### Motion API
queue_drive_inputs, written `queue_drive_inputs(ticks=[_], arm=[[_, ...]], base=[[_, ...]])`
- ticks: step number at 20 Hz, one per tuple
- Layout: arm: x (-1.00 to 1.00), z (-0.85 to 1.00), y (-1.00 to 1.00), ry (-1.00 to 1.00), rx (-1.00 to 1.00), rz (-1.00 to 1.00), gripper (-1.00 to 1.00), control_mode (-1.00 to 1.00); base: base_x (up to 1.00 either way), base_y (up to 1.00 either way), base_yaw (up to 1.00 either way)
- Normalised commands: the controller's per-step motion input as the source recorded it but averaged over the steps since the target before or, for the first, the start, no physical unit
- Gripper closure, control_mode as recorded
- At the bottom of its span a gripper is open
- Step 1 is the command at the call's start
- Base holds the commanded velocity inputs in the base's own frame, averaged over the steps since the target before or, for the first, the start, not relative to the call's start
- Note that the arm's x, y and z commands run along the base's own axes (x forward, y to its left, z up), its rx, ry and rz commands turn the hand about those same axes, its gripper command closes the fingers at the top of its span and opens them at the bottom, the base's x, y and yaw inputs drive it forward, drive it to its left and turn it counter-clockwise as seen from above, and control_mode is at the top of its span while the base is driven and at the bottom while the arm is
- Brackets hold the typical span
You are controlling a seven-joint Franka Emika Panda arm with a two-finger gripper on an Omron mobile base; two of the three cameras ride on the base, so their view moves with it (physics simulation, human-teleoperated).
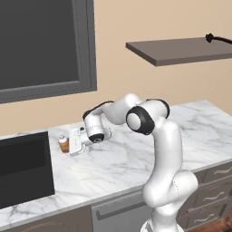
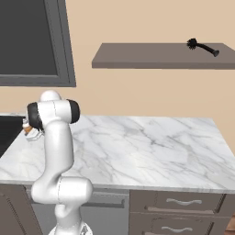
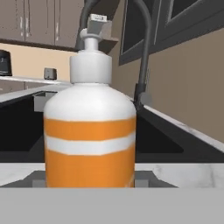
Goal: Locate and retrieve the soap dispenser and dish brush from the cabinet. Place them next to the sink.
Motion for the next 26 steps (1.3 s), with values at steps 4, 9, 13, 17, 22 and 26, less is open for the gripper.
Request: queue_drive_inputs(ticks=[4, 9, 13, 17, 22, 26], arm=[[0.27, -0.18, 0.2, 0.0, 0.01, 0.0, 1.0, -1.0], [0.19, -0.31, 0.11, -0.02, 0.0, 0.0, 1.0, -1.0], [0.1, -0.47, -0.04, -0.06, 0.0, 0.0, 1.0, -1.0], [0.12, -0.55, -0.12, -0.03, -0.01, 0.0, 1.0, -1.0], [0.12, -0.51, -0.06, -0.02, -0.02, 0.0, 1.0, -1.0], [0.16, -0.52, -0.07, 0.0, -0.04, 0.0, 1.0, -1.0]], base=[[0.0, 0.0, 0.0], [0.0, 0.0, 0.0], [0.0, 0.0, 0.0], [0.0, 0.0, 0.0], [0.0, 0.0, 0.0], [0.0, 0.0, 0.0]])
